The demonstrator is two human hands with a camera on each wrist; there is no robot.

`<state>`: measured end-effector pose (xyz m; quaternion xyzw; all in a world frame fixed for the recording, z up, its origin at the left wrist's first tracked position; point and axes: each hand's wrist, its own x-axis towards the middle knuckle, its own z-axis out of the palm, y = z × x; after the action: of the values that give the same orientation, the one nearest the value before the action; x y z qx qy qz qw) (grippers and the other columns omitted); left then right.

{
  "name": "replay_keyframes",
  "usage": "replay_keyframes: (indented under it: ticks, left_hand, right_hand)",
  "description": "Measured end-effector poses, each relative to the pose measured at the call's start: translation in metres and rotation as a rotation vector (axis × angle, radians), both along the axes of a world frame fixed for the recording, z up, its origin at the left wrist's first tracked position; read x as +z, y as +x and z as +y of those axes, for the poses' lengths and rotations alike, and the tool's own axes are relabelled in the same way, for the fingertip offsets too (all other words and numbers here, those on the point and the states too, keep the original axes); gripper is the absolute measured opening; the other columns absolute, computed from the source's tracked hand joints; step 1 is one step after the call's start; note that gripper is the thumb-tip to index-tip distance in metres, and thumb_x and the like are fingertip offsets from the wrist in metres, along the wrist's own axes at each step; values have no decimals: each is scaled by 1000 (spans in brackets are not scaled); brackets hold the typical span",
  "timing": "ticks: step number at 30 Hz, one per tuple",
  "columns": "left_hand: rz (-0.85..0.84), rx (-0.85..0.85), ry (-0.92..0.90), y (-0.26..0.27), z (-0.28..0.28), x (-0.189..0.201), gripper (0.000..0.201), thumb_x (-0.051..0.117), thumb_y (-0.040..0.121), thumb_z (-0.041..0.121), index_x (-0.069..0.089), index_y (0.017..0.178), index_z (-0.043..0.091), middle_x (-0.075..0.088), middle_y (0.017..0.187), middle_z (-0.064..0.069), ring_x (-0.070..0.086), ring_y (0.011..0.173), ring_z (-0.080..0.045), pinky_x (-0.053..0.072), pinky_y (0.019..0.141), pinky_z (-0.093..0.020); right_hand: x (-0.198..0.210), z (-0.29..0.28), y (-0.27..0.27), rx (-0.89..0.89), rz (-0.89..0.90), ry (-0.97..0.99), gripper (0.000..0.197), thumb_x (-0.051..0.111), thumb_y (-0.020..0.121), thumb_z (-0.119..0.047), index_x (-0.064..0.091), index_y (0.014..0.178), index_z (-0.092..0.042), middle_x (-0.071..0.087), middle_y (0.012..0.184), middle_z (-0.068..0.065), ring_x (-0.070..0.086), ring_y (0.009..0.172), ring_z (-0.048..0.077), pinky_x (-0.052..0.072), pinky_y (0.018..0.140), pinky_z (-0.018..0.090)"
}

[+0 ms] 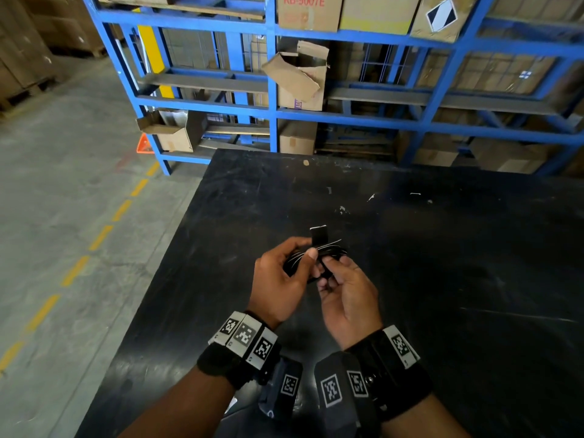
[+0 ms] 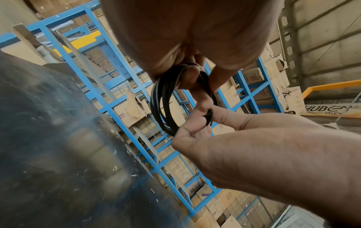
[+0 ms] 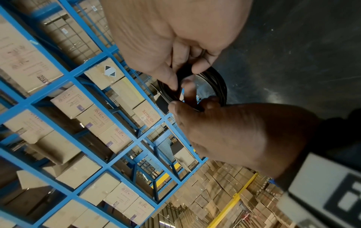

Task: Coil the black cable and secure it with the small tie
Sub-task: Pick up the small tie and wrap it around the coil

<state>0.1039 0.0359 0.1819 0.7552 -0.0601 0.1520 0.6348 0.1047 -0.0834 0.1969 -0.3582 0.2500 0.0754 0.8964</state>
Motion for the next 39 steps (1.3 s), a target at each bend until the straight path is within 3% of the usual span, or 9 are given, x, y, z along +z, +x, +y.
replay_keyframes:
  ticks: [5,12,19,22,26,30,32,35,39]
  left_hand:
    - [-24,58,-26,2,3,7,14,67,98,10,76,107,7,76,74,-10,72,67,-11,58,71,-25]
    - [-36,102,40,6,8,12,16,66,95,20,78,102,12,79,80,-3,77,72,-16,63,71,-35]
    - [-3,78,90,5,12,16,13,66,98,16,79,100,13,69,64,0,64,59,-6,54,64,-23]
    - [14,58,97,4,13,19,13,66,99,15,79,98,14,67,62,3,63,58,-5,52,64,-22]
    - [16,18,144,2,18,23,13,66,99,16,79,97,15,68,62,5,64,58,-5,53,64,-24]
    - [-12,-55,219,-4,20,25,13,67,98,13,79,101,12,69,62,13,66,57,-2,50,63,-17]
    - [-31,-91,261,-8,22,26,13,67,98,14,79,102,12,69,65,18,67,58,-2,51,63,-17]
    - [-83,-150,330,-12,26,29,12,67,99,15,78,103,13,74,75,9,71,62,-7,56,65,-24]
    - [-46,-192,402,-13,28,32,12,66,99,17,77,102,17,69,67,15,68,61,-4,51,64,-17]
  right_hand:
    - [15,-2,-7,24,-77,-134,19,67,90,4,59,100,-9,69,85,11,65,73,15,47,67,25]
    - [18,-6,-15,91,-346,-640,14,78,85,-1,75,98,-5,80,94,12,77,84,15,56,73,22]
    - [13,-18,-19,70,-823,-1370,29,78,80,0,74,103,-16,71,97,-6,65,82,5,50,74,10]
    - [12,-25,-14,24,-973,-1539,20,73,84,-3,74,103,-10,68,96,1,64,85,12,54,75,20]
    - [16,-35,-6,69,-1068,-1579,11,68,88,-8,73,98,-7,68,91,3,65,82,17,57,70,33]
    - [27,-46,3,130,-1035,-1514,9,80,82,-9,72,87,-10,66,99,-2,65,85,6,55,71,20]
    - [30,-50,6,168,-1016,-1454,12,83,79,-7,72,84,-10,71,105,-3,69,93,6,59,73,24]
    - [29,-51,6,219,-985,-1349,13,84,77,-1,73,80,-6,77,92,0,75,86,9,63,71,33]
    - [28,-51,2,251,-940,-1313,17,85,77,-2,73,87,-8,75,83,-3,74,79,8,62,69,25]
